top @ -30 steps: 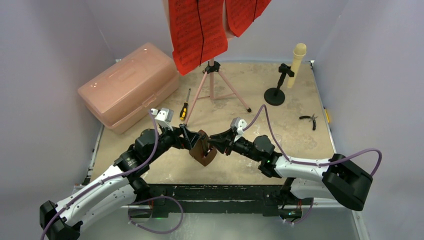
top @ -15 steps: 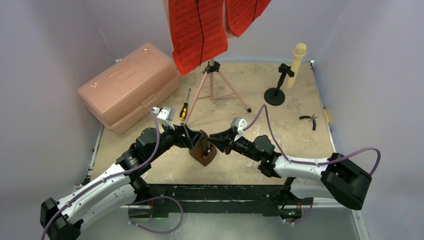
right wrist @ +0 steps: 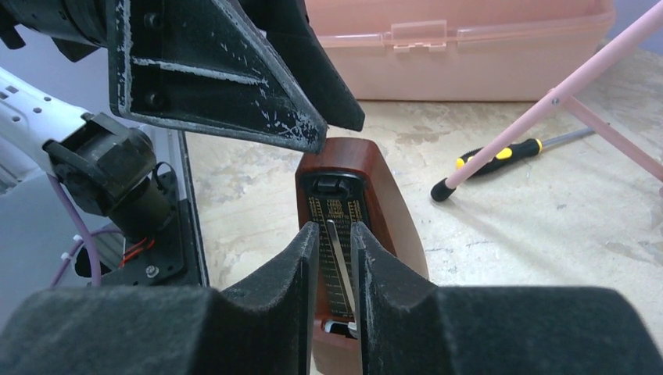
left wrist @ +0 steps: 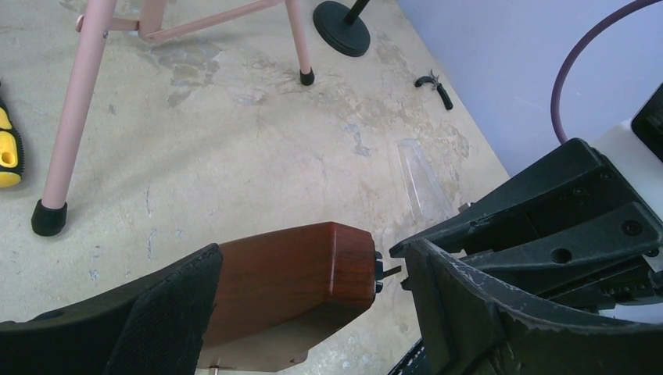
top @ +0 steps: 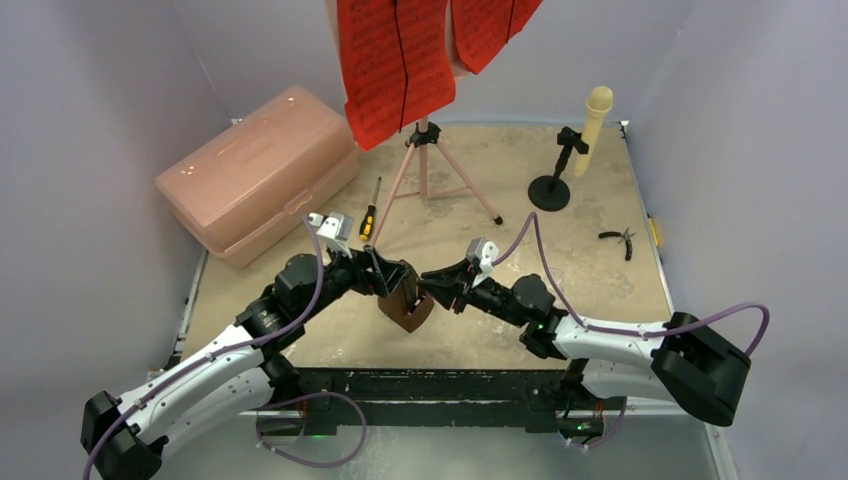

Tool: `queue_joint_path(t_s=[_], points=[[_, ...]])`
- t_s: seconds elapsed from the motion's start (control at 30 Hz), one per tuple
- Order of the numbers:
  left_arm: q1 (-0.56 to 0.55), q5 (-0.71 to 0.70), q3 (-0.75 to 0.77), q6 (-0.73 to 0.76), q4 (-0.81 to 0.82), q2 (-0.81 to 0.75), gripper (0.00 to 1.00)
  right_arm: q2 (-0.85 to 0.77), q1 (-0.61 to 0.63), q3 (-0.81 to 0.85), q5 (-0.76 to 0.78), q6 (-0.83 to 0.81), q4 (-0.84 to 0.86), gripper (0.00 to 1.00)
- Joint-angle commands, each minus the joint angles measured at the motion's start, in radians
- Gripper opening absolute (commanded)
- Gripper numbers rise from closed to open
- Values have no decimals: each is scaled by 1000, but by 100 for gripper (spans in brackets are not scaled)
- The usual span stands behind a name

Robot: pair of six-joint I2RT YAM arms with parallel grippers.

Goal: Pack up the instrument practice props

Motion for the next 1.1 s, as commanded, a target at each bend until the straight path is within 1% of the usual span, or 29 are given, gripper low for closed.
queue_joint_path(t_s=[0.0,0.2,0.47,0.7,1.07], points=[[-2,21,3,-9,52,7,86,18,9,-8,-9,10,46,24],[-1,24,2,-8,56,10,83,61,10,-2,-3,7,79,18],[-1,50,-1,-5,64,13,75,119,10,8,10,1,136,0],[-2,82,-4,-6,78,26,68,145,9,19,17,-8,162,0],[-2,101,-7,-4,78,25,64,160,10,22,63,-19,169,0]])
